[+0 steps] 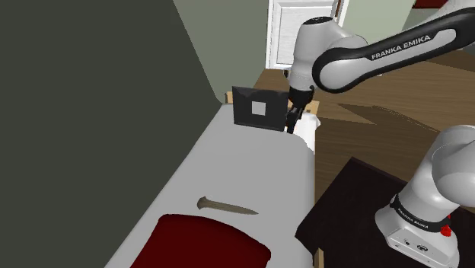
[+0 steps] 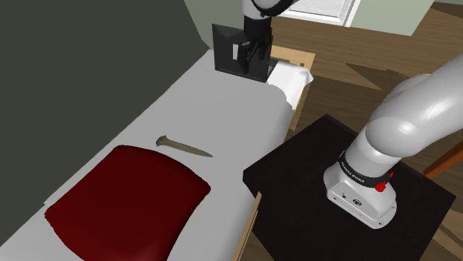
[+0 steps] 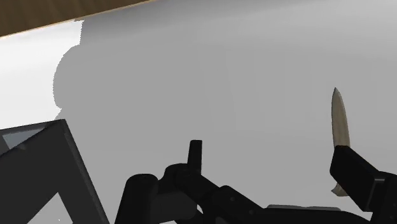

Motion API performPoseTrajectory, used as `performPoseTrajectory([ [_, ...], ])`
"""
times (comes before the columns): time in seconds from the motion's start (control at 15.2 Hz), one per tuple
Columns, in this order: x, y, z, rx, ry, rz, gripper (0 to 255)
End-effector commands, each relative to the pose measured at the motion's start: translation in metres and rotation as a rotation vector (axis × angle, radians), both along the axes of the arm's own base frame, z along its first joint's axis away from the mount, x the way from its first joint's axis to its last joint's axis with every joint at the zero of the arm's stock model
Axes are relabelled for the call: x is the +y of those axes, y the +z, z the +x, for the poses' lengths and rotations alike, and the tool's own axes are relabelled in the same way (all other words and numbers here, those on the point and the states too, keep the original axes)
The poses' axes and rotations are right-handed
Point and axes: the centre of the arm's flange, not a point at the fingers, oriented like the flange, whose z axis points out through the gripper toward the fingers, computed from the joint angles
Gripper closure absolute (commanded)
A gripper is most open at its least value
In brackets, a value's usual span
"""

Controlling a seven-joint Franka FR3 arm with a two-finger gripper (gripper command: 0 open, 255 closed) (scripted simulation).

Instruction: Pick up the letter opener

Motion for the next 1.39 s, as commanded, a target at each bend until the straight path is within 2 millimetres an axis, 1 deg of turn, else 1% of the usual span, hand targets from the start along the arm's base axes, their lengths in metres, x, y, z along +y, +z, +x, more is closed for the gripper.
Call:
performPoseTrajectory([
  [0.0, 0.017, -0.018, 0.01, 0.002, 0.02, 0.002, 0],
  [0.66, 0.098, -0.113, 0.054, 0.019, 0.116, 0.006, 0],
  [1.32, 0.183, -0.207, 0.087, 0.036, 0.212, 0.011, 0],
])
